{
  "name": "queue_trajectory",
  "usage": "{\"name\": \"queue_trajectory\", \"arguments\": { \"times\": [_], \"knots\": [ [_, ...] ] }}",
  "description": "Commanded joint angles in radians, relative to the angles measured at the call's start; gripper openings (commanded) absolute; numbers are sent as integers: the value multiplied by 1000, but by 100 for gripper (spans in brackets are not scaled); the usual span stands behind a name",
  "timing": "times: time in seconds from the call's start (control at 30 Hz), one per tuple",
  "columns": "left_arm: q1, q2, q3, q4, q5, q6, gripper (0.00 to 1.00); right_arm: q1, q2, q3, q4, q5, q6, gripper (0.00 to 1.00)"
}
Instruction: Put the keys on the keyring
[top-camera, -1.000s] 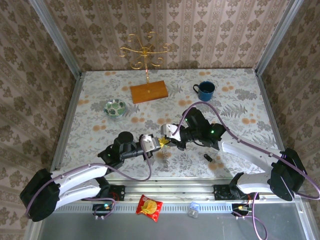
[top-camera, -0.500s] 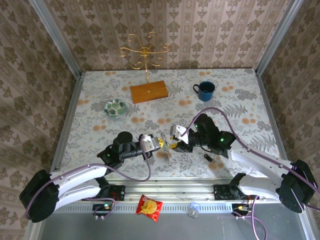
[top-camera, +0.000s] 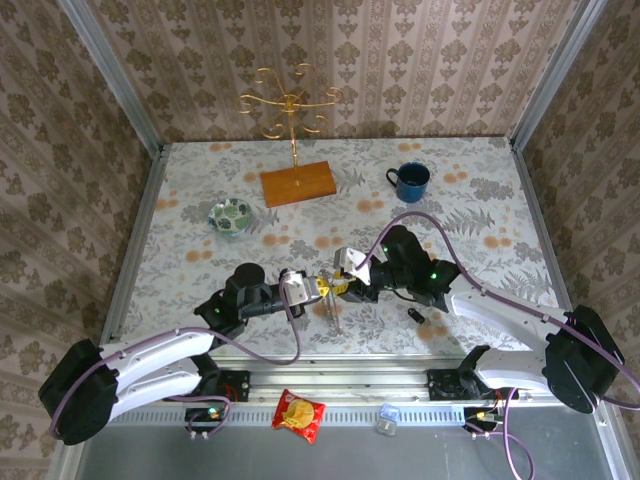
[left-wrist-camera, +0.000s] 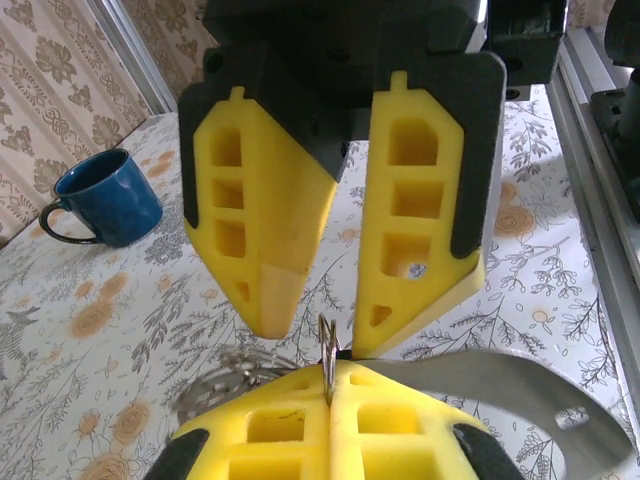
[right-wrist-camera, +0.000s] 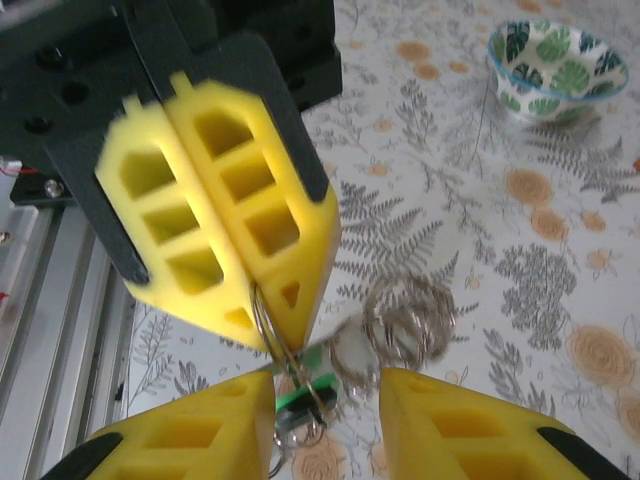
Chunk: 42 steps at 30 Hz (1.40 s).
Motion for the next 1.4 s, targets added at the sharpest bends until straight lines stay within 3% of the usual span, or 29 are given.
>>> {"name": "queue_trajectory", "arguments": {
  "times": [0.0,0.13,0.3,0.37,0.47,0.6,1.03,1.13,1.23,1.3,1.37],
  "knots": [
    [-6,-6,-6,63,38,7,0,0,5,-1,76,-58,7,32],
    [-5,-5,-10,78,47,1,0,-1,17,6,71,-88,-4,25],
    [-6,-9,-22,105,40,-11,0,0,25,25,15,-132,-39,1],
    [-6,-15,-23,94,12,-17,4,0,19,39,-24,-125,-67,0],
    [-6,-28,-16,48,-29,-12,23,0,11,67,-92,-100,-115,0],
    [-6,-32,24,-73,-53,23,25,8,22,132,-222,-61,-187,0],
    [-6,-13,77,-102,-17,37,23,90,112,313,-453,87,-314,0],
    [-7,-12,82,-104,-10,36,15,106,133,335,-475,93,-319,0],
    [-4,-13,82,-104,-5,35,1,103,121,321,-442,73,-284,0],
    [-5,-15,76,-104,-2,34,0,87,81,277,-365,49,-217,24],
    [-4,-20,67,-91,-2,29,0,52,27,211,-277,-2,-138,38]
  ]
}}
